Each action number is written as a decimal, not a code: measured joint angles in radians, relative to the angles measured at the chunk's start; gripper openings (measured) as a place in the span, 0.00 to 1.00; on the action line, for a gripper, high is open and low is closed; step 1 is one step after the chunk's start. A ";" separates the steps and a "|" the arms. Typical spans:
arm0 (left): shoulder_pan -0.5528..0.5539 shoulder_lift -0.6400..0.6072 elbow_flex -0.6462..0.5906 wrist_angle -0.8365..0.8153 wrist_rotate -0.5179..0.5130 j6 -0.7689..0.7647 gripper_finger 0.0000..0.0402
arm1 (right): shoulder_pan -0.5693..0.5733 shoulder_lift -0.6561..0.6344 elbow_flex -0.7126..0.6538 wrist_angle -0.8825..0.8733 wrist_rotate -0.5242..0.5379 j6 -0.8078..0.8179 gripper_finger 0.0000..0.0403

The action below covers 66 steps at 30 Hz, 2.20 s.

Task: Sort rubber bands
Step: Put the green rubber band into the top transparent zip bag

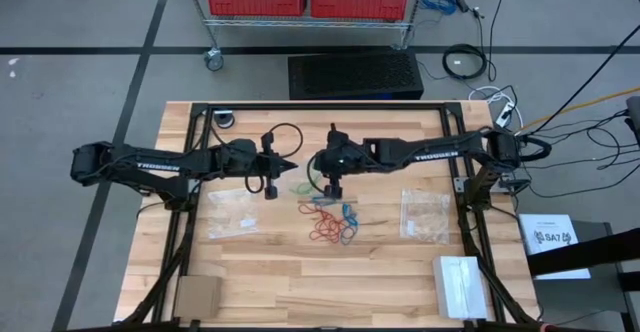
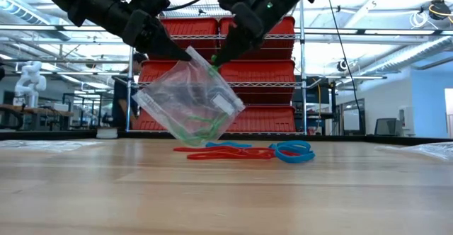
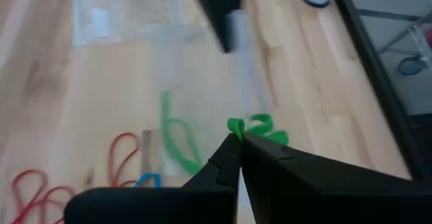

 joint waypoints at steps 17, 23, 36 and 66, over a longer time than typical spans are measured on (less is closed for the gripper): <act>0.000 0.000 0.000 0.000 0.009 0.001 0.00 | -0.015 -0.001 0.000 0.043 0.040 0.000 0.00; 0.000 0.000 0.000 0.000 0.009 0.001 0.00 | -0.024 0.030 0.000 0.058 0.013 -0.002 0.00; 0.000 0.000 0.000 0.001 0.009 0.002 0.00 | -0.027 0.032 0.000 0.087 -0.083 0.004 0.00; 0.000 0.000 0.000 0.007 -0.011 -0.001 0.00 | -0.048 0.138 0.000 0.184 -0.136 0.102 0.26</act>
